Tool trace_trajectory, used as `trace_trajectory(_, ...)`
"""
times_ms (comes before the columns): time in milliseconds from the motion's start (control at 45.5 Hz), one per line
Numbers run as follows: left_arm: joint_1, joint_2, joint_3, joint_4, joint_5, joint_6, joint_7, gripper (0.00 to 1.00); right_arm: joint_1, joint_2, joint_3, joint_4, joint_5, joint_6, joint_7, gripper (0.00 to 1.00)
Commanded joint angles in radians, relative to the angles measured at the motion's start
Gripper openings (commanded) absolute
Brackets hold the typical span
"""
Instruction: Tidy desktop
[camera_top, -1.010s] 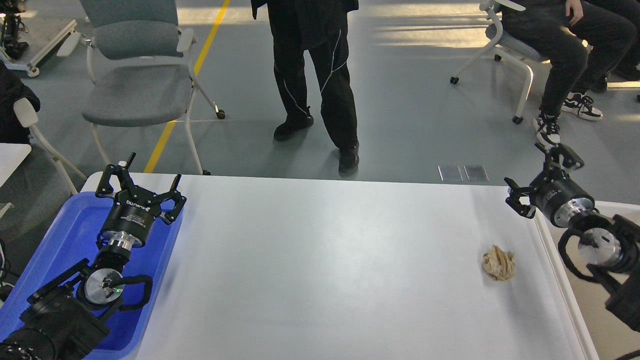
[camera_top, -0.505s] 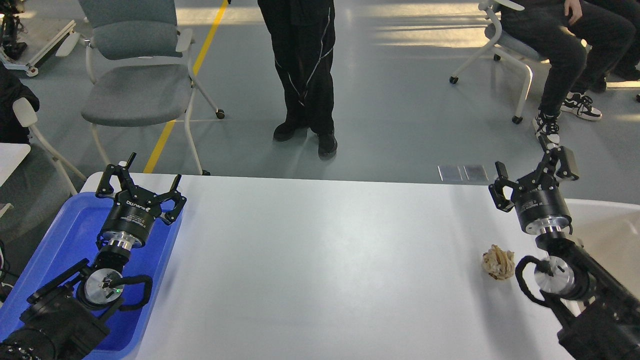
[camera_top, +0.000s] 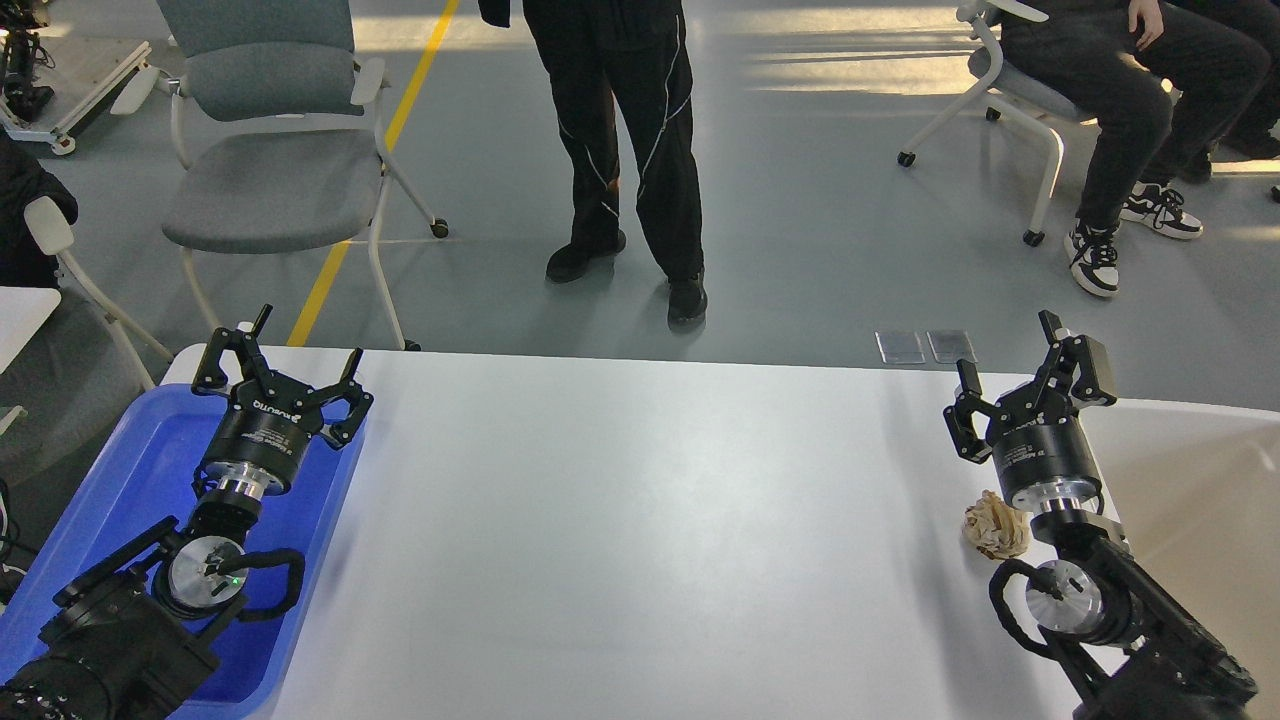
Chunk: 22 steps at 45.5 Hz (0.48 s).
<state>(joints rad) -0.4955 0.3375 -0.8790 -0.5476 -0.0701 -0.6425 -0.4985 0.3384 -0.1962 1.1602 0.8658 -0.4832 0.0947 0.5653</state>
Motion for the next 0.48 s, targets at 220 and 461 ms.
trace_trajectory(220, 0.000, 0.000, 0.000, 0.000, 0.001, 0.000, 0.000, 1.00, 0.004, 0.011, -0.102, -0.016, 0.003, -0.006, 0.001, 1.00)
trace_trajectory(461, 0.000, 0.000, 0.000, 0.000, 0.001, 0.000, 0.000, 1.00, 0.014, 0.008, -0.106, -0.028, 0.003, -0.001, 0.001, 1.00)
